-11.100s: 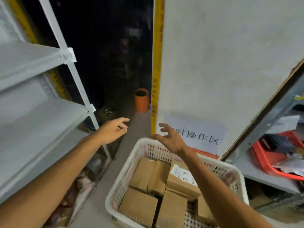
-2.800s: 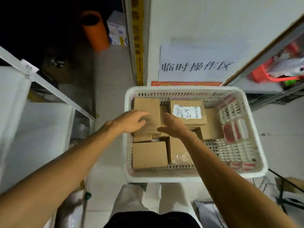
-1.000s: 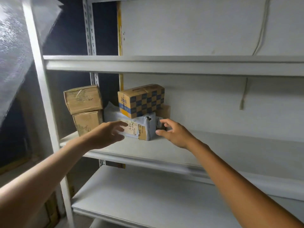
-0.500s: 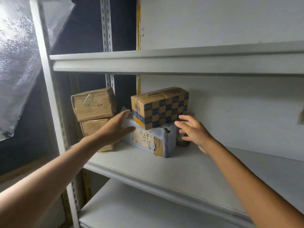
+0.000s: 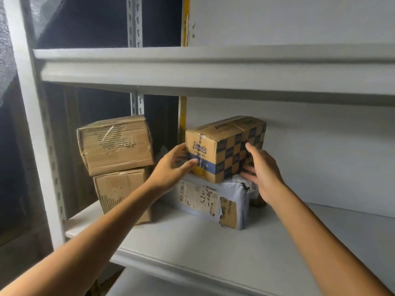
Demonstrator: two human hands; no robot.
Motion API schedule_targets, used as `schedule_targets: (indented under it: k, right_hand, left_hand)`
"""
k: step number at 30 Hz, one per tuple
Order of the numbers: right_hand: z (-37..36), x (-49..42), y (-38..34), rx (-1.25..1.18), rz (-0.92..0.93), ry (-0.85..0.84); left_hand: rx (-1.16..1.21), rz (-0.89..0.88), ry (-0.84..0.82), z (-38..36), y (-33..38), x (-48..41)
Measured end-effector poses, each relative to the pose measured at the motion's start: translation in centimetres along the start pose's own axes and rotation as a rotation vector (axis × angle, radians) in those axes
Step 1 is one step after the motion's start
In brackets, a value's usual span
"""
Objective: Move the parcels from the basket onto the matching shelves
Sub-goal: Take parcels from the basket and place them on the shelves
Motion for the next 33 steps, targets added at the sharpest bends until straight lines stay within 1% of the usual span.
schedule_targets:
  k: [3, 8, 10, 13, 15, 18, 21, 24, 26, 28, 33]
  right_hand:
    - [-0.2, -0.4, 0.6, 0.068, 0.031, 0.070]
    - [0.6, 0.8, 0.2, 0.070, 0.058, -0.003]
    - [1.4, 2.0, -0.1, 0.020, 0.072, -0.037]
    - [3.3, 4.3, -1.1, -0.047, 0.096, -0.098]
    - [5.3, 6.1, -2.2, -0.048, 0.121, -0.081]
    - [8.9, 8.9, -3.2, -0.037, 0.151, -0.011]
    - [13.1, 12.4, -2.8, -0.038, 0.134, 0.077]
    - [18.8, 16.9, -1.8, -0.098, 0.061, 0.198]
    - [22.7, 20.0, -1.0, -0.091, 0.031, 0.296]
    - [26.4, 23.2, -0.4, -0.101, 0.011, 0.399]
    - [34.8, 31.2, 0.6, -0.078, -0.035, 0.615]
  left_hand:
    - [0.079, -0.018, -0.039, -1.1, -1.1, -0.8]
    - [0.042, -0.174, 0.001, -2.4, 0.0, -0.4]
    - [0.021, -0.232, 0.016, -3.3, 1.0, 0.3]
    - [0.021, -0.263, -0.003, -5.1, 2.8, 1.2]
    - [0.040, -0.280, -0.037, -6.5, 4.5, 2.0]
    - [0.089, -0.309, -0.099, -9.4, 7.2, 3.5]
    - [0.151, -0.316, -0.184, -13.2, 9.2, 5.8]
    - [0.165, -0.332, -0.310, -18.4, 10.9, 8.9]
    - [0.134, -0.360, -0.362, -22.2, 12.0, 10.9]
    - [0.151, -0.379, -0.424, -26.0, 13.4, 12.8]
    - [0.204, -0.395, -0.652, -35.4, 17.6, 17.4]
Point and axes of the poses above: each hand's wrist, its own x-axis away from the middle knuckle, its own z-axis out of the back of the hand, y = z × x, the point moved 5 cm from there along -x, towards the middle knuckle, and after that the axes turned 6 degrees about x, right-handed, at the moved point
